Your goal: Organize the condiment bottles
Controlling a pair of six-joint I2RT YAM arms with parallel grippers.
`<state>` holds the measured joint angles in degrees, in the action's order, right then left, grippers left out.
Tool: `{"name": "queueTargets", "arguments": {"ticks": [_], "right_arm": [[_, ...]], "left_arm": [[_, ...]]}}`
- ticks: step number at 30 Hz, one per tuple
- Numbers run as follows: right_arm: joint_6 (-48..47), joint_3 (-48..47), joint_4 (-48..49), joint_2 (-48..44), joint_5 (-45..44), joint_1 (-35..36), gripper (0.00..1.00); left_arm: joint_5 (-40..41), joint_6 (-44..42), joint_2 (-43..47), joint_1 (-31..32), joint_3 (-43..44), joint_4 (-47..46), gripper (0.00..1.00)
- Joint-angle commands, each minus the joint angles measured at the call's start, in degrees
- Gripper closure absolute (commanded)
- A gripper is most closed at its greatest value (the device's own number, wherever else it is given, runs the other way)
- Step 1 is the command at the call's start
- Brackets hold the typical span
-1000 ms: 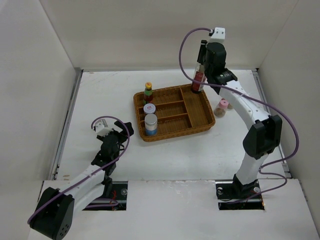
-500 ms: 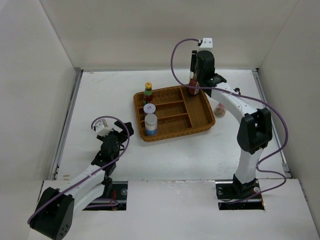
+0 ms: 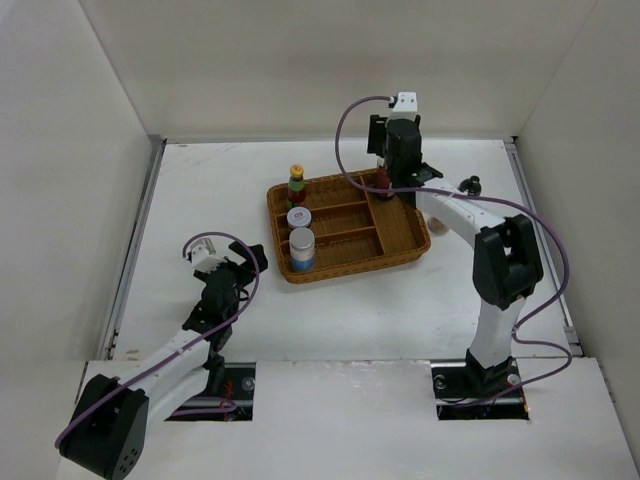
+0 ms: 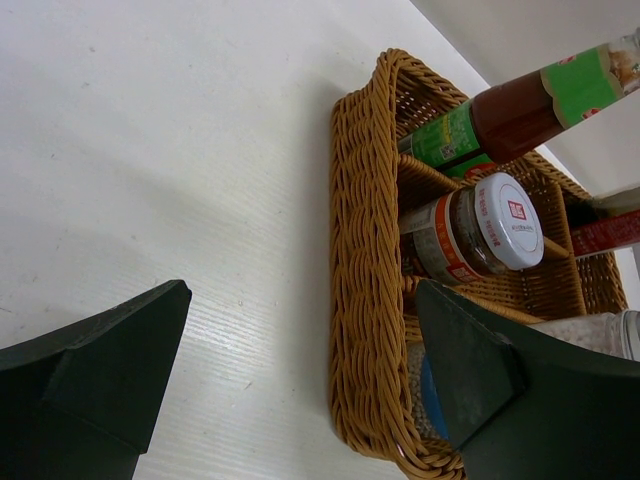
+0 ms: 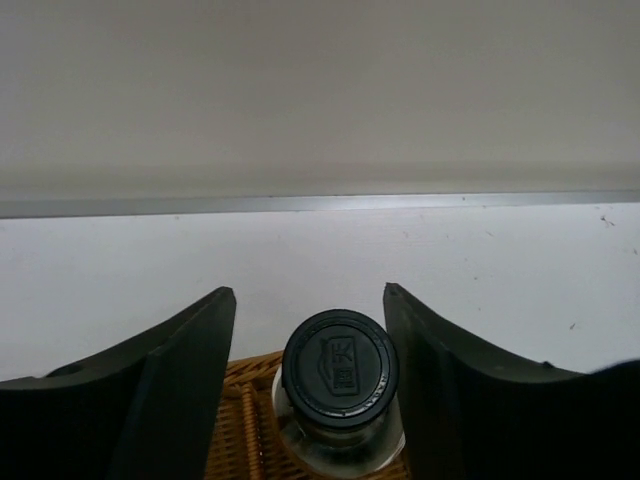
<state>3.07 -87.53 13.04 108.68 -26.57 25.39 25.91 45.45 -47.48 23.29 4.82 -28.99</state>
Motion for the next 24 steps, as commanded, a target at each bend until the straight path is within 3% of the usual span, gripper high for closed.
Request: {"name": "queueTargets", "arguments": {"ticks": [1,11,13,20,21,23,24], "right_arm": [[0.27,0.34,4.37,-3.74,-0.68,0.76,0.29],[0.53,0.95,2.43,-9.44,-1.73,0.85,0.06],[1.41,3.67,2.78,-12.96,-2.70,0.67,0.00],[8.16,22.46,3.58,-28.24,-7.80,-2.04,0.00],[9.57,25.53,3.31,-29.92,-7.62,-3.01,0.08],[12.47,30.72,1.74,-32.30,-8.06,-4.94,0.46],[13.96,32.66,0.68,-33.00,-8.41,-6.08,0.52]], "left_arm": [[-0.69,0.52,-0.15,-0.22,-0.34,-3.26,0.00],[-0.77,0.60,-0.06,-0.22,-0.34,-3.26,0.00],[-0.77,0.60,-0.06,-0.22,-0.34,-3.26,0.00],[-0.77,0.60,-0.07,-0.22,-0.34,-3.26,0.00],[-0.77,0.60,0.02,-0.31,-0.42,-3.26,0.00],[-0.77,0.60,0.11,-0.31,-0.42,-3.26,0.00],[-0.77,0.60,0.11,-0.31,-0.42,-3.26,0.00]]}}
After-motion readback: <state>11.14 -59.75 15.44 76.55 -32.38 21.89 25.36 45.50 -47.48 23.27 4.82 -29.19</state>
